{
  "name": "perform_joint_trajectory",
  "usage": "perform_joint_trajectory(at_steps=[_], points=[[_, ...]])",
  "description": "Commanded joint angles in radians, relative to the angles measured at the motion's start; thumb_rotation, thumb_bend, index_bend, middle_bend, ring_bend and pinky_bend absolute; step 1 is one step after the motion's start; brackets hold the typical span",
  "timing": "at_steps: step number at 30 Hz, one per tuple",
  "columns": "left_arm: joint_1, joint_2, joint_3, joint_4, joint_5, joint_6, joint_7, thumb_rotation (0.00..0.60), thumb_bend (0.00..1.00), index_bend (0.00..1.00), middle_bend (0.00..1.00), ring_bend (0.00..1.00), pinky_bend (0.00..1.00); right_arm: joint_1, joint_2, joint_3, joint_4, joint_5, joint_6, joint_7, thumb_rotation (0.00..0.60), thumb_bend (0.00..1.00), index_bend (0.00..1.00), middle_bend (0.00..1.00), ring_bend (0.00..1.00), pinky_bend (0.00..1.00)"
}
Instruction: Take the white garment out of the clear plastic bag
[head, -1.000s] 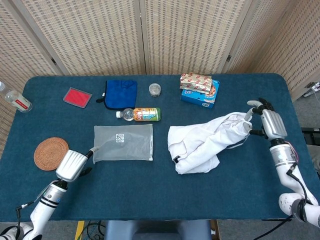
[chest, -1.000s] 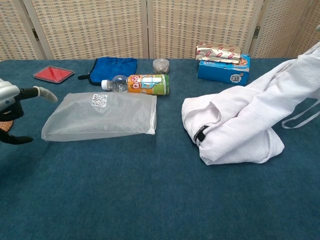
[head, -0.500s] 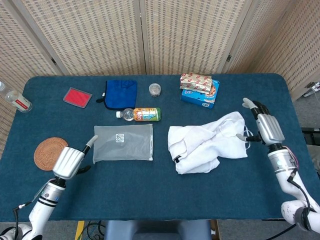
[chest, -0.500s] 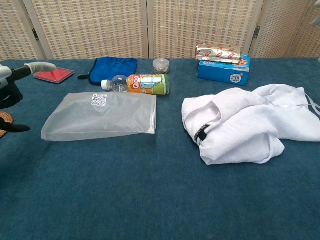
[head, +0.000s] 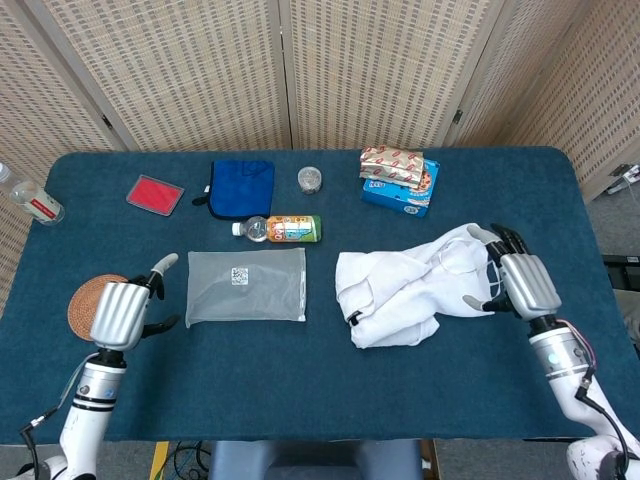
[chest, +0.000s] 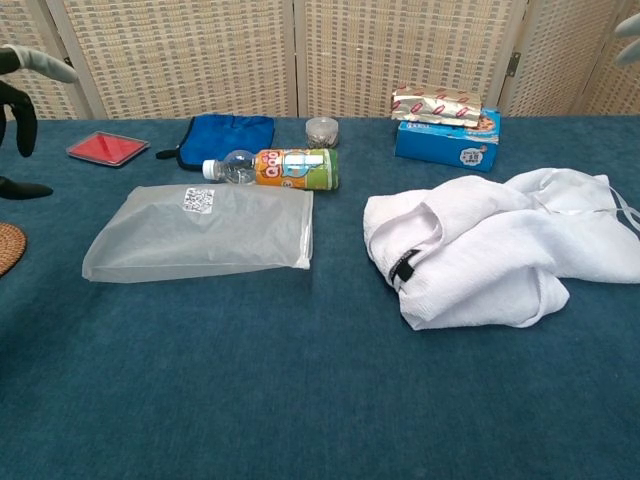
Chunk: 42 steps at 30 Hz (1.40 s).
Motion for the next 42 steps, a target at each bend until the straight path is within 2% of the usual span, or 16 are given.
perform_joint_trajectory(at_steps=[1, 7, 13, 17, 21, 26, 31, 36, 42], points=[[0.011, 0.048, -0.026, -0.107, -0.061, 0.005, 0.072, 0.600, 0.00, 0.20, 0.51, 0.55, 0.80, -0.022, 0.018, -0.019, -0.035, -0.022, 0.027, -0.022, 0.600, 0.00, 0.13, 0.16, 0.00, 0.06], [0.008, 0.128, -0.023, -0.267, -0.142, -0.028, 0.193, 0.600, 0.00, 0.21, 0.48, 0.48, 0.72, -0.055, 0.027, -0.055, -0.080, -0.057, 0.066, -0.065, 0.600, 0.00, 0.15, 0.16, 0.00, 0.06], [0.014, 0.194, -0.013, -0.409, -0.213, -0.018, 0.297, 0.600, 0.00, 0.21, 0.45, 0.46, 0.71, -0.083, 0.029, -0.085, -0.109, -0.095, 0.097, -0.080, 0.600, 0.00, 0.15, 0.16, 0.00, 0.06], [0.028, 0.217, -0.004, -0.478, -0.231, 0.015, 0.332, 0.600, 0.00, 0.23, 0.45, 0.46, 0.71, -0.099, 0.027, -0.101, -0.122, -0.116, 0.113, -0.085, 0.600, 0.00, 0.15, 0.16, 0.00, 0.06], [0.043, 0.216, 0.033, -0.518, -0.207, 0.055, 0.411, 0.600, 0.00, 0.23, 0.44, 0.46, 0.71, -0.113, 0.019, -0.113, -0.131, -0.135, 0.130, -0.095, 0.600, 0.00, 0.16, 0.16, 0.00, 0.06], [0.057, 0.168, 0.080, -0.496, -0.138, 0.097, 0.494, 0.600, 0.00, 0.23, 0.44, 0.46, 0.69, -0.116, 0.003, -0.121, -0.137, -0.155, 0.135, -0.095, 0.600, 0.00, 0.16, 0.16, 0.00, 0.06], [0.063, 0.126, 0.109, -0.425, -0.056, 0.113, 0.542, 0.600, 0.00, 0.23, 0.44, 0.42, 0.64, -0.109, -0.009, -0.119, -0.139, -0.163, 0.128, -0.107, 0.600, 0.00, 0.16, 0.16, 0.00, 0.06], [0.067, 0.088, 0.112, -0.350, -0.017, 0.117, 0.516, 0.600, 0.00, 0.23, 0.44, 0.42, 0.63, -0.091, -0.027, -0.112, -0.114, -0.158, 0.106, -0.128, 0.600, 0.00, 0.17, 0.16, 0.00, 0.06], [0.098, 0.047, 0.125, -0.249, 0.055, 0.161, 0.472, 0.600, 0.00, 0.25, 0.44, 0.42, 0.63, -0.080, -0.066, -0.108, -0.027, -0.184, 0.109, -0.106, 0.600, 0.00, 0.17, 0.16, 0.00, 0.06]])
